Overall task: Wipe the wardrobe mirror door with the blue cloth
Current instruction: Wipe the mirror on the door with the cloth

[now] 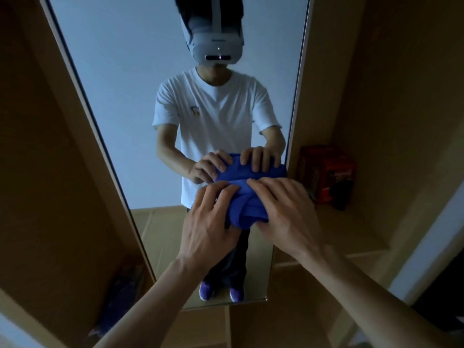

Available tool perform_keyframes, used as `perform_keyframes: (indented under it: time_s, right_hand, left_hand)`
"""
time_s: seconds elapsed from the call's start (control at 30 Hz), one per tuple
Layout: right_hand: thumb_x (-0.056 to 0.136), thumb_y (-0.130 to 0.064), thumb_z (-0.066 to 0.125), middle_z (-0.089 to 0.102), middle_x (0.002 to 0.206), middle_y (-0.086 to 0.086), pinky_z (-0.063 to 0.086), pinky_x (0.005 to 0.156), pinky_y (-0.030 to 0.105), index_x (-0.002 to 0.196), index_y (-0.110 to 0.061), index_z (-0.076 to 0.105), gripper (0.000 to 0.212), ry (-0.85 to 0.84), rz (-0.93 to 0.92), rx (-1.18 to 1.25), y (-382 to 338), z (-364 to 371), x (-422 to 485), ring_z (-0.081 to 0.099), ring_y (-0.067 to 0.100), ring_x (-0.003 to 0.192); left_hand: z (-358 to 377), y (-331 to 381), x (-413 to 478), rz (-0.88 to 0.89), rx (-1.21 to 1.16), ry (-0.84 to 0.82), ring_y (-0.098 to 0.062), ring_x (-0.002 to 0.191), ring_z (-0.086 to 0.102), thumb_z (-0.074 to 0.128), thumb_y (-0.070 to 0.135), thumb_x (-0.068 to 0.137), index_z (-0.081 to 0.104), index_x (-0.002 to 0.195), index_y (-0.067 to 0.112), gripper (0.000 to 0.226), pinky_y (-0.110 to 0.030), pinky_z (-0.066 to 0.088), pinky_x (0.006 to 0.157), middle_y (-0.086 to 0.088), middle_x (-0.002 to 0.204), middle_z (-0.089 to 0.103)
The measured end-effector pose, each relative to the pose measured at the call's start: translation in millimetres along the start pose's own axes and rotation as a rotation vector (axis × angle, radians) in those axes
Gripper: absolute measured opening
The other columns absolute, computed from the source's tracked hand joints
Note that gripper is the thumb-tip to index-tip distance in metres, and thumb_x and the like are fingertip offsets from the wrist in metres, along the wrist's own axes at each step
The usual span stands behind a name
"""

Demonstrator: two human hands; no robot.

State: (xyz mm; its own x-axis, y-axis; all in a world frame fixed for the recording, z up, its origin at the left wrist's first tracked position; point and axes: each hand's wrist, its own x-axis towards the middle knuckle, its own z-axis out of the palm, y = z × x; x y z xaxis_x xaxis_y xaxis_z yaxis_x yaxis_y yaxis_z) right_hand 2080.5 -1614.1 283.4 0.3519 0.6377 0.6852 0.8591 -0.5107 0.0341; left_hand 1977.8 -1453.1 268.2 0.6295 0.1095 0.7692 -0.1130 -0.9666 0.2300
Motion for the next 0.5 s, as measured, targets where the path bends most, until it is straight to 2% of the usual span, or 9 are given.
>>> perform_keyframes:
  time_s: [0.07,0.17,0.3,0.5]
  right_hand:
    - [0.083,-0.035,0.057,0.060,0.131,0.006,0.042,0.103,0.044,0.140,-0.015,0.053,0.060,0.048,-0.035,-0.021,2.0,-20.2,19.5,0.056,0.026,0.119]
    - [0.084,-0.034,0.053,0.062,0.130,0.008,0.042,0.103,0.045,0.138,-0.012,0.056,0.058,0.154,-0.083,-0.065,7.7,-50.2,47.0,0.056,0.028,0.117]
    - [0.081,-0.025,0.066,0.060,0.131,0.011,0.041,0.105,0.048,0.140,-0.011,0.054,0.061,0.226,-0.132,-0.138,19.4,-79.6,75.2,0.055,0.031,0.119]
    - [0.084,-0.023,0.061,0.060,0.132,0.012,0.041,0.105,0.050,0.140,-0.011,0.054,0.057,0.348,-0.190,-0.206,36.7,-110.6,113.4,0.055,0.032,0.118]
  left_hand:
    - [-10.6,5.7,21.7,0.027,0.014,0.061,-0.028,0.116,0.055,0.071,0.029,0.081,0.062,0.130,0.007,0.054,-0.036,0.055,0.084,-0.010,0.132,0.058]
    - [-26.9,14.9,54.8,0.066,0.051,0.144,-0.029,0.118,0.055,0.067,0.034,0.082,0.060,0.133,0.008,0.058,-0.033,0.055,0.077,-0.009,0.134,0.057]
    - [-43.4,25.5,93.3,0.116,0.104,0.214,-0.029,0.122,0.054,0.070,0.034,0.080,0.058,0.138,0.008,0.064,-0.027,0.049,0.082,-0.010,0.137,0.055]
    - [-61.8,44.2,142.4,0.155,0.156,0.260,-0.031,0.126,0.053,0.080,0.023,0.073,0.055,0.142,0.008,0.074,-0.031,0.051,0.083,-0.012,0.143,0.051]
